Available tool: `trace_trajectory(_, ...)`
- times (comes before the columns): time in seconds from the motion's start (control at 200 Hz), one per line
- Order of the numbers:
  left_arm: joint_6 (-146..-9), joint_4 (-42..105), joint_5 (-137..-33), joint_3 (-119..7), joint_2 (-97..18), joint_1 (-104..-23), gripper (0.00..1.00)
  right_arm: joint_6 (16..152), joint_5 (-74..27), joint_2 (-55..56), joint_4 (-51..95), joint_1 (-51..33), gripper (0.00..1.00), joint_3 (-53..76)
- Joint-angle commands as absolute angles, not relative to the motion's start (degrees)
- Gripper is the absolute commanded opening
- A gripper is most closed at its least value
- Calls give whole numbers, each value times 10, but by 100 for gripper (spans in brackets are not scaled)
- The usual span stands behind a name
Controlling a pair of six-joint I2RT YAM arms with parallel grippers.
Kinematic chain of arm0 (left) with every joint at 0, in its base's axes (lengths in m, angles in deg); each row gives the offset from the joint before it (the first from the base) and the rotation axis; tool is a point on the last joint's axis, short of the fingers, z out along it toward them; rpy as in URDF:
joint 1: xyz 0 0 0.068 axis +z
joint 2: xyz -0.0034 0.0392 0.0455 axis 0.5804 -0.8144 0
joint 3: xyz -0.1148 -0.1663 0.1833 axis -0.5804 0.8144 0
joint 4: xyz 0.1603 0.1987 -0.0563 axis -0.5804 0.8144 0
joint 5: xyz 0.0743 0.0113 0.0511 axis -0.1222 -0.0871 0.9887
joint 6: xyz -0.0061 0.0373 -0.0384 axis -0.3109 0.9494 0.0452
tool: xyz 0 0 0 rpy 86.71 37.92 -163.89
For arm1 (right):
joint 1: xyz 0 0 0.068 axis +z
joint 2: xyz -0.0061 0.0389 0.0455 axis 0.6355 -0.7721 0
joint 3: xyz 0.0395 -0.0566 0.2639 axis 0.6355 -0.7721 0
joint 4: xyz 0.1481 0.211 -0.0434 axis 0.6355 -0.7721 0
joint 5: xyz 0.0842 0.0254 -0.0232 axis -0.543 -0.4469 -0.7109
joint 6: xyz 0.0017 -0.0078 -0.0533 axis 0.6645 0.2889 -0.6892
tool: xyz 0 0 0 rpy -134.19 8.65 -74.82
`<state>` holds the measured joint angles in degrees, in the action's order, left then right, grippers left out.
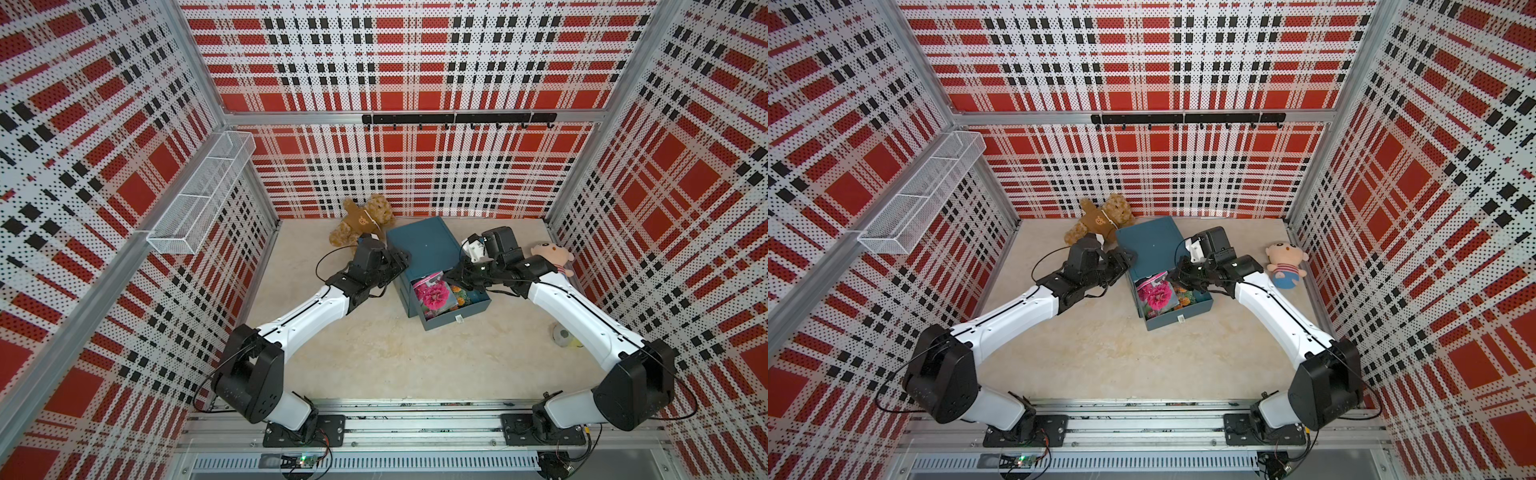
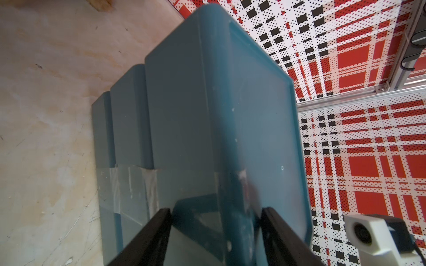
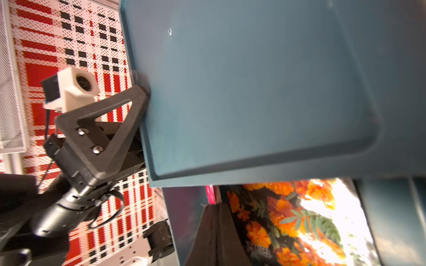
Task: Take the seed bags out of the drawer
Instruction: Pick up the seed packet from the drawer.
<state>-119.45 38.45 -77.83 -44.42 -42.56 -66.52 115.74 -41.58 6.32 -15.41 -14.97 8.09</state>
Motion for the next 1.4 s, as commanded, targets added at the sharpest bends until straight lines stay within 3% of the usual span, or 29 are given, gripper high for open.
trace_trajectory(0.0,-1192,392,-792,-425,-429,-668,66,1208,-460,79,-135,-161,0,89)
trace_trajectory(0.23,-1194,384,-795,-416,-428,-667,66,1272,-506,105,-109,-191,0,62)
trace_trajectory(0.711,-1194,377,-799,-414,-433,-665,66,1204,-492,150,-238,-229,0,85)
trace_trajectory(1.393,-1195,374,-807,-408,-435,-657,66,1068,-589,203,-337,-284,0,149)
